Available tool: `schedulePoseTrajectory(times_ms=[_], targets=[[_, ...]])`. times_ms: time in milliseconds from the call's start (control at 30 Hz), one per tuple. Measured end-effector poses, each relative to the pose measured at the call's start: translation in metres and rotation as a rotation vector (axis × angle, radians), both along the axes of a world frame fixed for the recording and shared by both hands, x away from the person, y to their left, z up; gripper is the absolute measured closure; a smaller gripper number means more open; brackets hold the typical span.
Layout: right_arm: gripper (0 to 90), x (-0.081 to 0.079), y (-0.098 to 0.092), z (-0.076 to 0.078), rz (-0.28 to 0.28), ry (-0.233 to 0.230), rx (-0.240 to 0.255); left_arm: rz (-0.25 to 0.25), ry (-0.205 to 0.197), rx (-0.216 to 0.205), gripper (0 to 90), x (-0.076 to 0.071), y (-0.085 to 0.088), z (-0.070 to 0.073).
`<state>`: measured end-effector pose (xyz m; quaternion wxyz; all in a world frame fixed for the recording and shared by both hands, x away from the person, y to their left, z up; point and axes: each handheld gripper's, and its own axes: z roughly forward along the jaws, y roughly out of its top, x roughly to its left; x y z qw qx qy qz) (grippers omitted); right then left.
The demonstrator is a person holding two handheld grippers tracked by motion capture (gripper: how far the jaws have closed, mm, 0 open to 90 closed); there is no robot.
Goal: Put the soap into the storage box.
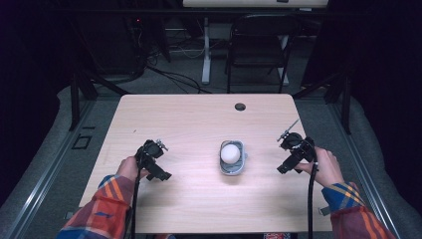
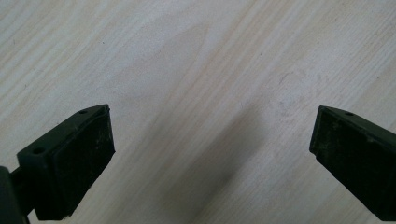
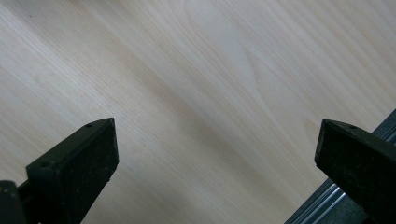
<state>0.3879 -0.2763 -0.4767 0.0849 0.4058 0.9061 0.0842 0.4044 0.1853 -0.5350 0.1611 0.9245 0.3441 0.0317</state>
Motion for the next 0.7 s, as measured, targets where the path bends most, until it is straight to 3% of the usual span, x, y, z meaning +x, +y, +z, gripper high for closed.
schedulePoseTrajectory(times_ms=[300,333,367,400,433,467,533,600,633,700], targets=[[0.0,-0.010,-0.023,-0.017,-0.038,0.015,-0.011,0.000,-0.001,-0.003,0.0,0.000,0.000,-0.001],[0.0,-0.014,-0.026,-0.023,-0.072,-0.006,0.034,-0.001,0.000,-0.002,0.0,0.000,0.000,-0.001],[0.0,-0.015,-0.028,-0.025,-0.077,-0.001,0.038,-0.002,-0.001,-0.002,0.0,0.000,0.000,-0.001],[0.0,-0.014,-0.031,-0.023,-0.032,0.030,-0.018,-0.002,-0.001,-0.001,0.0,0.000,-0.001,0.000],[0.0,-0.017,-0.031,-0.030,-0.064,0.008,0.017,-0.002,-0.001,-0.001,0.0,0.000,-0.001,0.000],[0.0,-0.019,-0.032,-0.036,-0.074,0.004,0.022,-0.002,-0.001,-0.001,0.0,0.000,-0.001,0.000],[0.0,-0.017,-0.035,-0.039,-0.028,0.072,-0.047,-0.005,0.001,0.000,0.0,0.000,-0.001,0.000],[0.0,-0.020,-0.035,-0.048,-0.071,0.045,0.006,-0.006,-0.002,-0.001,0.0,0.000,-0.001,0.000],[0.0,-0.018,-0.035,-0.048,-0.058,0.072,-0.025,-0.005,-0.003,-0.001,0.0,0.000,-0.001,0.000],[0.0,-0.017,-0.035,-0.050,-0.058,0.075,-0.027,-0.004,-0.004,-0.002,0.0,0.000,0.000,0.000]])
